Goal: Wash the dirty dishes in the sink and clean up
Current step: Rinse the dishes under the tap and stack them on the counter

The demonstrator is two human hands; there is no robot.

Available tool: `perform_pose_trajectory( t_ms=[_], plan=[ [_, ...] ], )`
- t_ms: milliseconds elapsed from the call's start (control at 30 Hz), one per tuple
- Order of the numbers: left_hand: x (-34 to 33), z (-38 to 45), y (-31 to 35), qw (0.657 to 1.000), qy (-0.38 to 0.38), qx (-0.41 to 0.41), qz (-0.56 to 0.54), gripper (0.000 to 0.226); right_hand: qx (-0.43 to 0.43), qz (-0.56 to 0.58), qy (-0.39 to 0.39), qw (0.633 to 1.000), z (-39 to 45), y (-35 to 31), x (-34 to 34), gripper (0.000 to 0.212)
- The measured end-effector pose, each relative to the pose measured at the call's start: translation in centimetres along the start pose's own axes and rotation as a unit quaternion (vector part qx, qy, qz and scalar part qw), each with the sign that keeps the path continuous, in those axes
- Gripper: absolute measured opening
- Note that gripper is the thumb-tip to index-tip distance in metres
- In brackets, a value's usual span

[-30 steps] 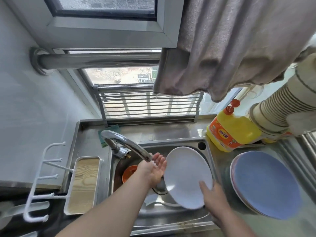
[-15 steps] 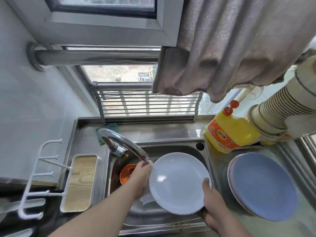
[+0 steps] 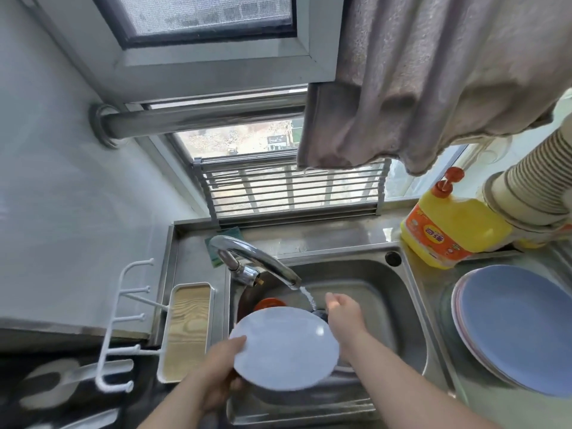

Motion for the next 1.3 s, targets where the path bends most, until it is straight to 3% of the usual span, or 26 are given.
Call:
perform_pose_trajectory(
  t_ms=[167,233,367,500,633,700,767,833,900,1033,1167,1300],
  plan=[
    [1.9,-0.6,-0.6,0.993,-0.005,0.059,-0.104,0.038,0.017,-0.047,-0.02,0.999,0.0,-1.7,-3.8,0.031],
    [2.6,-1.1,-0.3,0.991,-0.006,0.053,-0.125,0.039,-0.006,-0.003,-0.055,0.998,0.0,-2.4,-5.1,0.04],
    [3.5,-2.1,-0.2,0.988,-0.017,0.063,-0.139,0.038,-0.069,0.094,-0.053,0.992,0.0,-3.2,-5.5,0.048],
    [4.2,-2.2,-0.3,0.989,-0.021,0.074,-0.125,0.043,-0.037,0.037,-0.023,0.998,-0.2,-3.9,-5.2,0.043],
    [3.0,-2.5,0.3,0.989,-0.046,0.087,-0.109,0.047,-0.009,-0.035,0.043,0.998,0.0,-2.7,-3.5,0.023],
    [2.3,-2.1,0.3,0.99,-0.05,0.092,-0.091,0.043,-0.051,0.003,0.0,0.999,0.4,-1.0,-2.9,0.026],
    [1.4,-1.2,0.1,0.992,-0.057,0.096,-0.057,0.042,-0.086,-0.003,-0.071,0.994,0.3,0.5,-2.1,0.011],
    [0.2,-0.5,0.0,0.993,-0.065,0.095,-0.025,0.042,-0.157,0.04,-0.164,0.973,-1.0,2.4,-1.3,0.036],
    [-1.5,0.0,0.3,0.994,-0.073,0.079,-0.015,0.041,-0.177,0.068,-0.204,0.96,-2.4,2.9,0.4,0.037],
    [-5.1,0.5,1.4,0.995,-0.082,0.046,-0.027,0.037,-0.109,0.056,-0.226,0.966,-3.9,2.5,4.0,0.025],
    [-8.3,0.0,2.8,0.997,-0.08,0.015,0.016,0.037,-0.033,0.077,-0.142,0.986,-4.1,1.7,6.5,0.022],
    [-10.2,0.1,2.9,0.993,-0.094,0.071,-0.007,0.079,0.126,-0.008,-0.047,0.991,-4.9,-0.2,8.2,0.027]
  ],
)
Point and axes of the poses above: each hand's wrist, its own z-axis towards the middle knuckle, its own x-axis out of the back of the hand, y = z × x, the point moved 8 cm from there along z, towards the middle knuckle, and after that the axes turned 10 degrees about -x, right-handed, at the moved point
